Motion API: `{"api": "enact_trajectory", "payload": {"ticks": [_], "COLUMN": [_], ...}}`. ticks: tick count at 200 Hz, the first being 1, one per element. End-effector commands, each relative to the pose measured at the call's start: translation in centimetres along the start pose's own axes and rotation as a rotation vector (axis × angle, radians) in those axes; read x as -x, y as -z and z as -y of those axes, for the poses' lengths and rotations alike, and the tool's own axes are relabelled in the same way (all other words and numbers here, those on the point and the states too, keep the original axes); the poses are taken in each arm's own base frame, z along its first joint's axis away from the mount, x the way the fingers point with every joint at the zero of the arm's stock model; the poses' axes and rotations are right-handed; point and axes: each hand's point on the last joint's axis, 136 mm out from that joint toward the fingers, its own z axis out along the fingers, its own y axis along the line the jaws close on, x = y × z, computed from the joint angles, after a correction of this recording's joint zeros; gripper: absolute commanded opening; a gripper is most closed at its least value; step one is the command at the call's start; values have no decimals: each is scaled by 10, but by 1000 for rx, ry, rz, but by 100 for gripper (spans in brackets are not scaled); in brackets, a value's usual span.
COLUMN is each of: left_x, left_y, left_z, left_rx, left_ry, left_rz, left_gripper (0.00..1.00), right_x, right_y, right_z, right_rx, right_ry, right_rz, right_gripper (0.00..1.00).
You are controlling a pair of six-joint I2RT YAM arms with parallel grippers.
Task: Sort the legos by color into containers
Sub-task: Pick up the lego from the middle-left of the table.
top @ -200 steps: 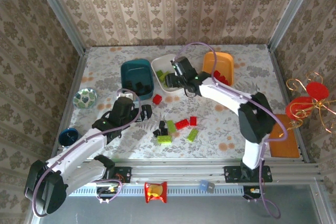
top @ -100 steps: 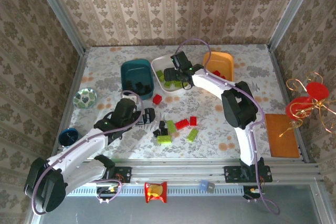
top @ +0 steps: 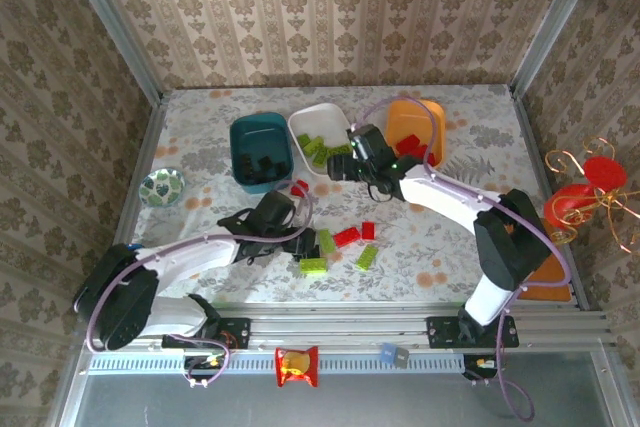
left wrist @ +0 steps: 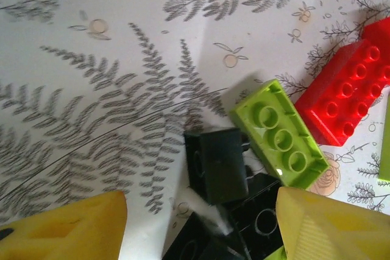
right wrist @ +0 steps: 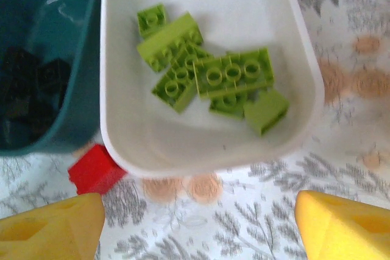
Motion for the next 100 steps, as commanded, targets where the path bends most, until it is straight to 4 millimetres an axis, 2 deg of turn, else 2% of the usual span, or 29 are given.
{"api": "enact_trajectory", "payload": {"ticks": [1, 58, 100], "left_x": [17, 16, 10], "left_y": [-3, -17, -26], "left_z": [11, 0, -4], "left_rx": [12, 145, 173], "left_ry": [-82, -144, -147], "left_rz": [17, -34, -66], "left_gripper": [61, 44, 41], "right_x": [3, -9, -7], "right_y": [18, 45, 57], "right_z": [-5, 6, 10], "right_rx": [33, 36, 31], "right_ry": [-39, -63, -63], "right_rz": [51, 91, 117], "right_gripper": [83, 83, 83]}}
